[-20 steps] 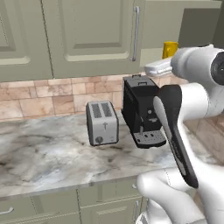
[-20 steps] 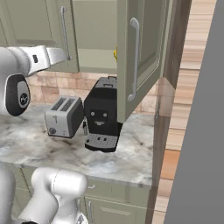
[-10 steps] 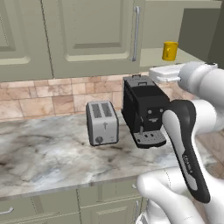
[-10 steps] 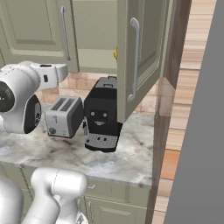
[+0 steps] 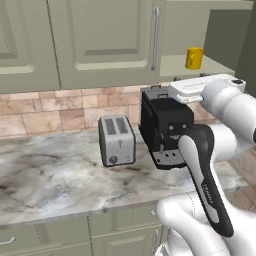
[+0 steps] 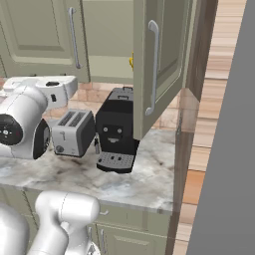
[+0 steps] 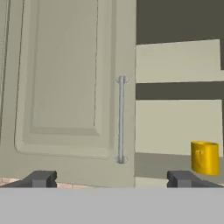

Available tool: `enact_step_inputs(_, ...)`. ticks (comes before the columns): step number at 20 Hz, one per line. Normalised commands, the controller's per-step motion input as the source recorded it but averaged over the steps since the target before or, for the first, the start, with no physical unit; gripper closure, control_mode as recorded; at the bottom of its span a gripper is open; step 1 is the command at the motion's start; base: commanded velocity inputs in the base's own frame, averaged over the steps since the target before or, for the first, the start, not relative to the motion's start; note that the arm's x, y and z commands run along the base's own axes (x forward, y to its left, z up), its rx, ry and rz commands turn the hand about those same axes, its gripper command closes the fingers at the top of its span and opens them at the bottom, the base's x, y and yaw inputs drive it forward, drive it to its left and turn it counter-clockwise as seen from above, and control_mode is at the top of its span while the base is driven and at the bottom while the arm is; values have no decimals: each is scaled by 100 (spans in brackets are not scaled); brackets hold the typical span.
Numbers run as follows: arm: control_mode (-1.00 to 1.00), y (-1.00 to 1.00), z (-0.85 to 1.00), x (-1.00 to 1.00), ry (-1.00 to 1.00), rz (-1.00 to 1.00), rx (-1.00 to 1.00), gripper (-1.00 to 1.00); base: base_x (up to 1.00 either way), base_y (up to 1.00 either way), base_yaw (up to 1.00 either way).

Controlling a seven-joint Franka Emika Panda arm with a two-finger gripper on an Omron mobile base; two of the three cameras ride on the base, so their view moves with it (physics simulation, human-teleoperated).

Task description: Open the cabinet directly in front. Then move the wine and the mug to the dining counter with the candle on it.

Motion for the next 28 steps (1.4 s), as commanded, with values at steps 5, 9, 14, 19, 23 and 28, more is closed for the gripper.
enact_step_inputs(5, -100, 0, 19, 23, -1, 0, 2, -100, 0, 0, 0)
enact_step_inputs(9, -100, 0, 41, 52, 1, 0, 0, -100, 0, 0, 0)
enact_step_inputs(14, -100, 0, 7, 72, 12, 0, 0, -100, 0, 0, 0)
enact_step_inputs(19, -100, 10, 0, 81, 11, 0, 0, -100, 0, 0, 0)
enact_step_inputs(23, -100, 26, -2, 98, 9, 0, 0, -100, 0, 0, 0)
enact_step_inputs(28, -100, 34, -34, 100, 3, 0, 0, -100, 0, 0, 0)
